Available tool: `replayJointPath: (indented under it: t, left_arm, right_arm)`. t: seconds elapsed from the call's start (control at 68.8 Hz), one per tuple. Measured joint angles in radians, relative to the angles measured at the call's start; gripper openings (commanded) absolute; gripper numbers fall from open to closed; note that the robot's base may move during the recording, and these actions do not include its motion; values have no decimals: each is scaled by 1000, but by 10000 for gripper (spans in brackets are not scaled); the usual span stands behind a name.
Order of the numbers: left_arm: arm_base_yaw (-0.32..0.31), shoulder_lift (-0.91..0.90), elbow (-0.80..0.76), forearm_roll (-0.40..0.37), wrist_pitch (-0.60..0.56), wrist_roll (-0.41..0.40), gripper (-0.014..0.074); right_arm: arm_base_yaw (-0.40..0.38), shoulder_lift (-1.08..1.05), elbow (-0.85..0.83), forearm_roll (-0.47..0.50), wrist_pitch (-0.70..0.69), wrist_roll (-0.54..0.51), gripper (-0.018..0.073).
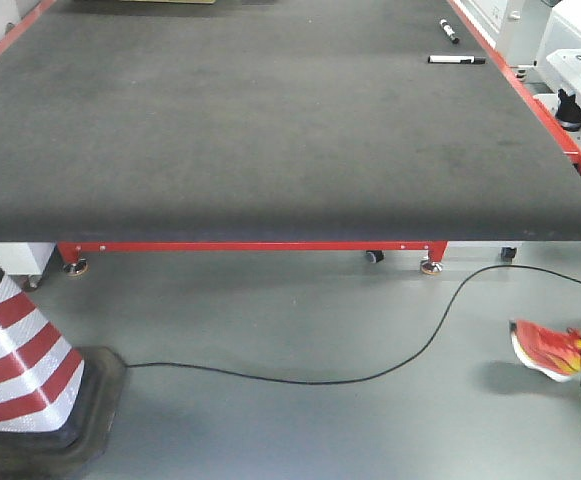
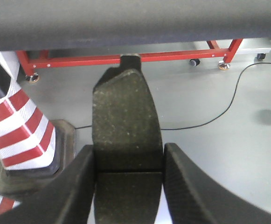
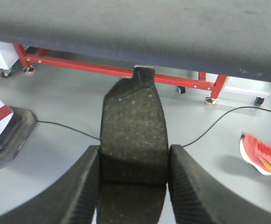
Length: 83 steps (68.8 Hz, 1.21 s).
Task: Move and align brake pads A on conveyor
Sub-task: 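Hold both pads and drive up to the black conveyor belt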
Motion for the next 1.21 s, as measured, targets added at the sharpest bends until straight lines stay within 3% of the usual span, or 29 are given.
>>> replayJointPath:
  t: [1.206]
  left_arm:
    - [0,0,0,0,0,0,-6]
  right_arm:
    - [0,0,0,0,0,0,-5]
